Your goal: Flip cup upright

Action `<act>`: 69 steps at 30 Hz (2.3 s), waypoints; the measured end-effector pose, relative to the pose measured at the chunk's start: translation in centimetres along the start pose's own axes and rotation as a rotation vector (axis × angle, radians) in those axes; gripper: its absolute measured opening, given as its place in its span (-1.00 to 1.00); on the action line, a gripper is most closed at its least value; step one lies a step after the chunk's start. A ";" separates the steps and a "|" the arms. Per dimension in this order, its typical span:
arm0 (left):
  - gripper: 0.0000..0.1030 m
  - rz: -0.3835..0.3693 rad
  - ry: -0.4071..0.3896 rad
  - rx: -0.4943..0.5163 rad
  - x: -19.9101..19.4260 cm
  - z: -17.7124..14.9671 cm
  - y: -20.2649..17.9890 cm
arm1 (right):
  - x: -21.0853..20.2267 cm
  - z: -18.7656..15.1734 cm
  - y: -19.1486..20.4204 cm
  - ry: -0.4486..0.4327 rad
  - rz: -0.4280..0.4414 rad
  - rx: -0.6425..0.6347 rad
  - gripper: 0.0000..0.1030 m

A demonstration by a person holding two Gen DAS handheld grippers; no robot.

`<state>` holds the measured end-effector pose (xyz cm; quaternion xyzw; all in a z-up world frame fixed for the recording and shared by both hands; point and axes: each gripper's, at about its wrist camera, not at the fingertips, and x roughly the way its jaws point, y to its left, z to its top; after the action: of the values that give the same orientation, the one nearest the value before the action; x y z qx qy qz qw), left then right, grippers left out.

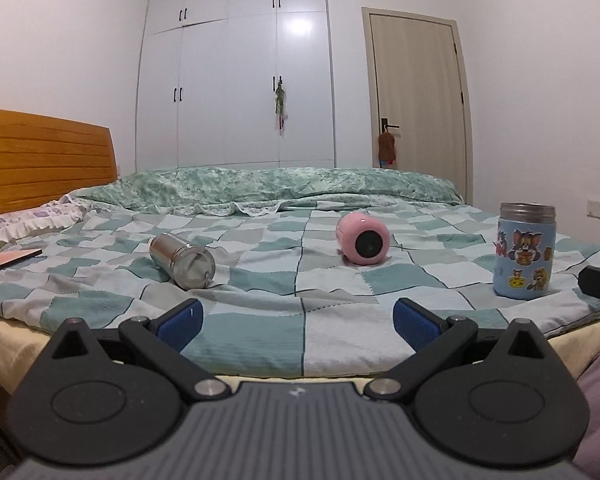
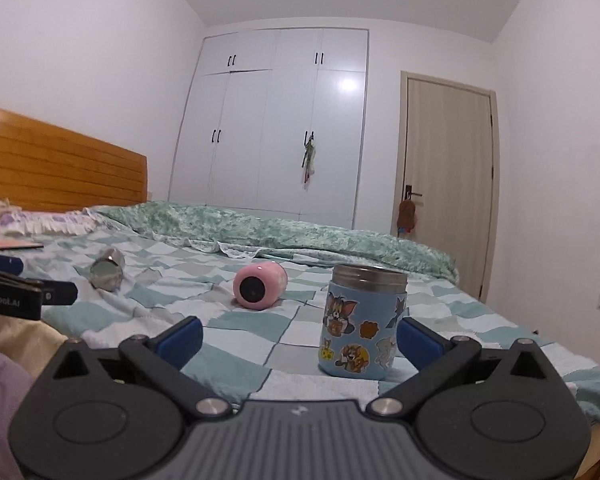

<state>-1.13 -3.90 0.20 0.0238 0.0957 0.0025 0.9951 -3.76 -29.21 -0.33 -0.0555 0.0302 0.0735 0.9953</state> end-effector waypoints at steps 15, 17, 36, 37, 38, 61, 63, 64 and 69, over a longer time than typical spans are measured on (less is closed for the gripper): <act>1.00 -0.011 -0.048 0.004 -0.5 -0.5 0.1 | 0.0 -0.1 -0.4 -0.023 -0.029 0.015 1.00; 1.00 -0.012 -0.048 0.003 -0.6 -0.6 0.1 | 0.0 -0.1 -0.4 -0.021 -0.029 0.014 1.00; 1.00 -0.017 -0.048 0.005 -0.6 -0.6 -0.1 | 0.0 0.0 0.0 -0.016 -0.027 0.006 1.00; 1.00 -0.017 -0.048 0.006 -0.6 -0.6 -0.1 | 0.1 0.0 0.0 -0.016 -0.027 0.005 1.00; 1.00 -0.017 -0.047 0.007 -0.6 -0.6 -0.1 | 0.1 0.0 0.0 -0.016 -0.028 0.005 1.00; 1.00 -0.026 -0.053 0.009 -0.8 -0.6 -0.2 | 0.0 0.0 0.1 -0.015 -0.028 0.003 1.00; 1.00 -0.026 -0.052 0.009 -0.8 -0.6 -0.2 | 0.0 0.0 0.1 -0.015 -0.028 0.003 1.00; 1.00 -0.027 -0.052 0.009 -0.8 -0.6 -0.2 | 0.0 0.0 0.1 -0.015 -0.028 0.003 1.00; 1.00 -0.027 -0.053 0.008 -0.8 -0.6 -0.2 | 0.0 0.0 0.1 -0.016 -0.028 0.004 1.00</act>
<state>-2.04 -4.07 -0.26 0.0263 0.0693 -0.0122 0.9972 -3.79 -29.14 -0.33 -0.0534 0.0218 0.0598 0.9965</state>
